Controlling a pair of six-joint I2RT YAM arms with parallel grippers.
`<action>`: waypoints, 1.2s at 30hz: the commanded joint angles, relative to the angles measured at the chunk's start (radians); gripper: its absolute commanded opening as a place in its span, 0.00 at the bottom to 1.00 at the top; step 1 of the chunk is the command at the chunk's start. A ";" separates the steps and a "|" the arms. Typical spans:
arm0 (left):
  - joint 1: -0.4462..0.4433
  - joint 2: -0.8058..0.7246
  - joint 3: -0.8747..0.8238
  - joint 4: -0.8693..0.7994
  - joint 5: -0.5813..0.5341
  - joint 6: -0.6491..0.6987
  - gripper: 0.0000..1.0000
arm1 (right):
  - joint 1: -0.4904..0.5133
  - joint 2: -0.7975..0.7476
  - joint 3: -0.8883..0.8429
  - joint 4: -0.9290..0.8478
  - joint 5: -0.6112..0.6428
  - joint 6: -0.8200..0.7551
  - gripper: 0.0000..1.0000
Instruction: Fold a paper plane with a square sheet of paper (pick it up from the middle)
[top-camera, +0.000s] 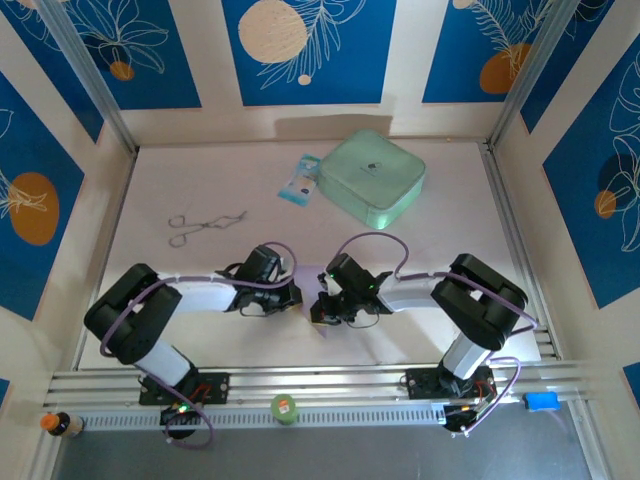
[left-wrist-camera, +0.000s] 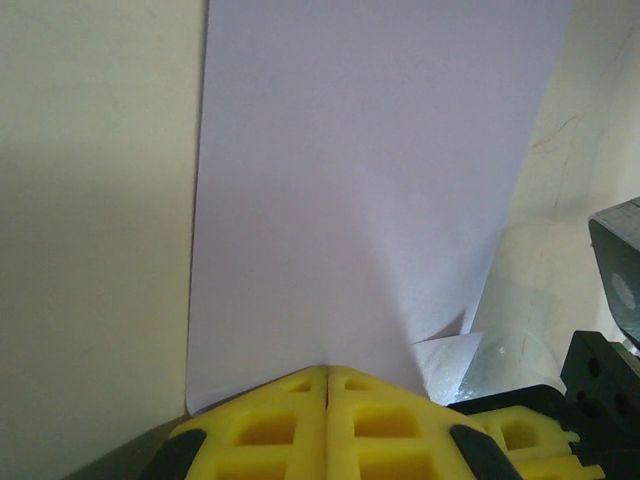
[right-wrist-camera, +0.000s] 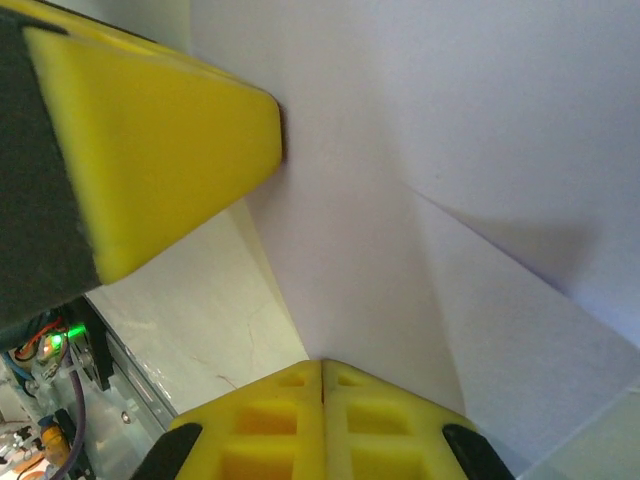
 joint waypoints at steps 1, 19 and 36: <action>0.058 0.047 -0.002 -0.058 -0.061 0.057 0.00 | 0.007 0.003 -0.049 -0.143 0.036 0.014 0.01; 0.101 -0.201 0.057 -0.190 -0.038 0.026 0.00 | 0.008 0.009 -0.060 -0.110 0.038 0.020 0.01; -0.102 -0.010 -0.019 0.022 -0.064 -0.072 0.00 | 0.007 0.012 -0.058 -0.102 0.044 0.033 0.01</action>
